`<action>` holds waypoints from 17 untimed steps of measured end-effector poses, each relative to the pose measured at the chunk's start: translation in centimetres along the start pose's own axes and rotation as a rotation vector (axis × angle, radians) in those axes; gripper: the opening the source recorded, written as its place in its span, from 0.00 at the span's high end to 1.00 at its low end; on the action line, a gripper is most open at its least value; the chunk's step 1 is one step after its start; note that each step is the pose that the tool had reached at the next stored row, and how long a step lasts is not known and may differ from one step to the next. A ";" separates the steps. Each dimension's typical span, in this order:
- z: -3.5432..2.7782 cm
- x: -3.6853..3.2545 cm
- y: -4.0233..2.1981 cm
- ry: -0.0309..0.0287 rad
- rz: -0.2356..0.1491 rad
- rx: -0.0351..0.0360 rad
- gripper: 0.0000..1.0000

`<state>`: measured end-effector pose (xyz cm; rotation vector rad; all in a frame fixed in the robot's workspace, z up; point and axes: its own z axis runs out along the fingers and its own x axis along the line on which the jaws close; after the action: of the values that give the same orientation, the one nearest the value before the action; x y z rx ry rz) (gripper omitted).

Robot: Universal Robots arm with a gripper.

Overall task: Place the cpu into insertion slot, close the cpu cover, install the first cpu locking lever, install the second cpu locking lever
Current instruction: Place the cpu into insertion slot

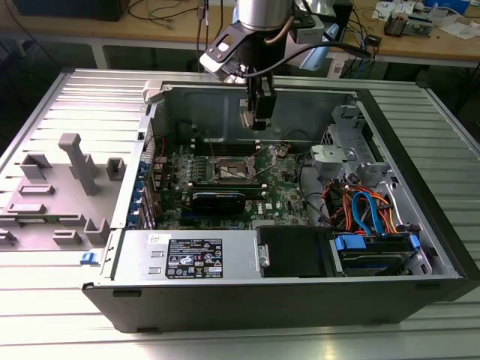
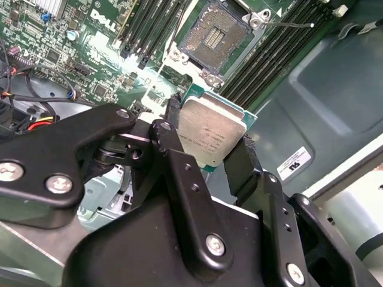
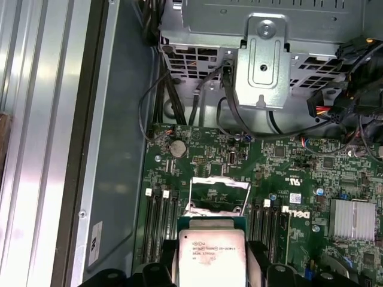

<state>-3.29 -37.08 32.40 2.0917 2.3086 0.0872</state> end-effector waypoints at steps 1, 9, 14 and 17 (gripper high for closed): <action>0.13 0.00 -0.01 -0.0006 0.001 0.0001 0.46; 1.06 -0.31 -0.11 -0.0019 0.006 0.0001 0.46; 1.13 -0.32 -0.11 -0.0022 0.006 0.0001 0.46; 1.13 -0.32 -0.11 -0.0022 0.006 0.0001 0.46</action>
<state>-3.30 -37.38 31.26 2.0981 2.3010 0.0848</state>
